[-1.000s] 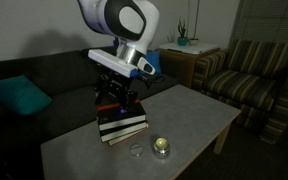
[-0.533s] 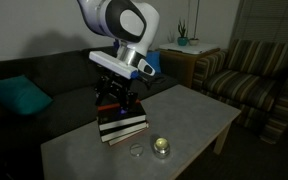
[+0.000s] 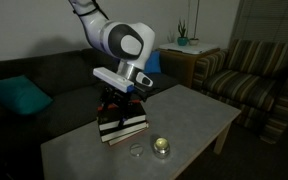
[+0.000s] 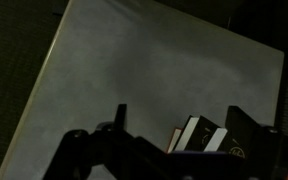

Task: Cover the silver bottle with the silver lid

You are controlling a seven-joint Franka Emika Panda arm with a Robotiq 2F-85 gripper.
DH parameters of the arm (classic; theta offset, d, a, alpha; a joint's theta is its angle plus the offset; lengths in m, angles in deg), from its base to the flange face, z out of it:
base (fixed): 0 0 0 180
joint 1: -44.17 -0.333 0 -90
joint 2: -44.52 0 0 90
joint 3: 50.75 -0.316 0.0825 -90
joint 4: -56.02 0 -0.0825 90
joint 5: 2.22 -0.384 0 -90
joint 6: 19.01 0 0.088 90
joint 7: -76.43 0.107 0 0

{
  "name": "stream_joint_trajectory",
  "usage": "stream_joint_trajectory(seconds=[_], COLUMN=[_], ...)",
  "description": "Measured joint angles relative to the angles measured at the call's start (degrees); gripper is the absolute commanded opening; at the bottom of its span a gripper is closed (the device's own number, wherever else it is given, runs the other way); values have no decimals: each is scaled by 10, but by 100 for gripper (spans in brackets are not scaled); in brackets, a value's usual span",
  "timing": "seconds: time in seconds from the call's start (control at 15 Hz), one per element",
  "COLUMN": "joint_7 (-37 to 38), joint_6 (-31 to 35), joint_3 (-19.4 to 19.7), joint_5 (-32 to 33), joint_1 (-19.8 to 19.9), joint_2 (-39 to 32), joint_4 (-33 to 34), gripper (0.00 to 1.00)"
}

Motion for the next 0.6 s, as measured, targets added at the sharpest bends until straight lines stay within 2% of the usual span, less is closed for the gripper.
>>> stream_joint_trajectory(seconds=[0.4, 0.6], joint_7=[38, 39], joint_6=[2, 3], joint_3=[-1, -1], joint_5=[0, 0], joint_1=[-1, -1], joint_2=[-154, -174], joint_4=[118, 133], gripper=[100, 100])
